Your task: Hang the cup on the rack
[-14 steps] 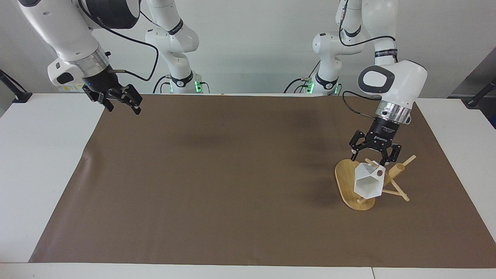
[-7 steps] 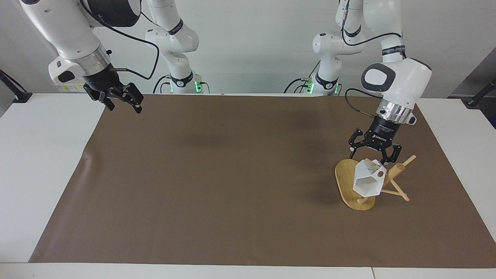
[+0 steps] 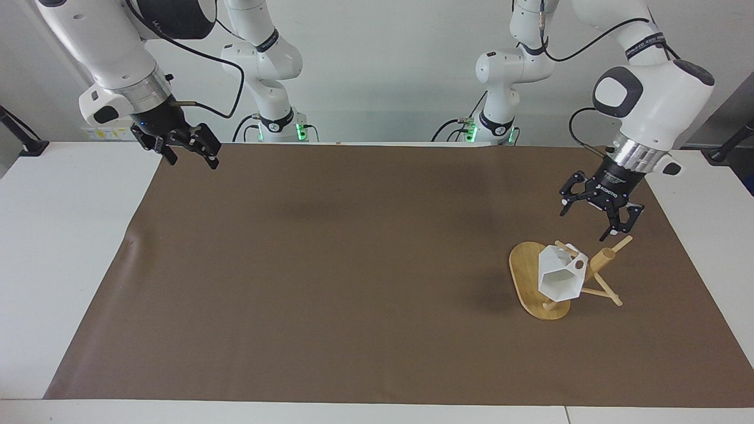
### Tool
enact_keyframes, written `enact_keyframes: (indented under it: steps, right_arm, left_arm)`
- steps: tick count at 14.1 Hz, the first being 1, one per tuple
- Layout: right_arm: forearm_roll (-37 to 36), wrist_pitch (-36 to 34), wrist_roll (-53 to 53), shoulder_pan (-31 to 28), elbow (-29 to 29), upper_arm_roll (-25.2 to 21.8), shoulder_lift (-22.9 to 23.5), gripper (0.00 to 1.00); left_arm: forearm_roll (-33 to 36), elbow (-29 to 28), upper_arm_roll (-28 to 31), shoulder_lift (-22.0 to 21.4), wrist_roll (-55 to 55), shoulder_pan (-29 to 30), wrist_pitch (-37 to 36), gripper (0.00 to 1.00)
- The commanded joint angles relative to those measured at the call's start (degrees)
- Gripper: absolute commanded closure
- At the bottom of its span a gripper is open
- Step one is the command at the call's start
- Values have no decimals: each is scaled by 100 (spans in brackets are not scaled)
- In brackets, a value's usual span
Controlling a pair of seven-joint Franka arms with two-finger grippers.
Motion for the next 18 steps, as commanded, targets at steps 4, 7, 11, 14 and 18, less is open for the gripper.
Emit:
enact_keyframes:
  steps: [4,7,11,14,18]
  right_arm:
    - [-151,182,170,1,-256,223,-172,0]
    - [-151,182,222,1,-256,214,-181,0]
    - [-264,437,214,-43,-256,135,-181,0]
    - [-528,429,144,-34,-230,162,-172,0]
    - [-546,437,-514,-52,-203,144,-163,0]
  left_arm:
    - [454,826,130,-159,3431,223,-1493,0]
    - [805,1090,130,-167,5446,312,-1968,0]
    - [1095,1170,113,-202,7914,286,-2216,0]
    - [1122,1170,122,-273,9244,294,-2251,0]
    - [1386,1449,122,-273,10722,260,-2969,0]
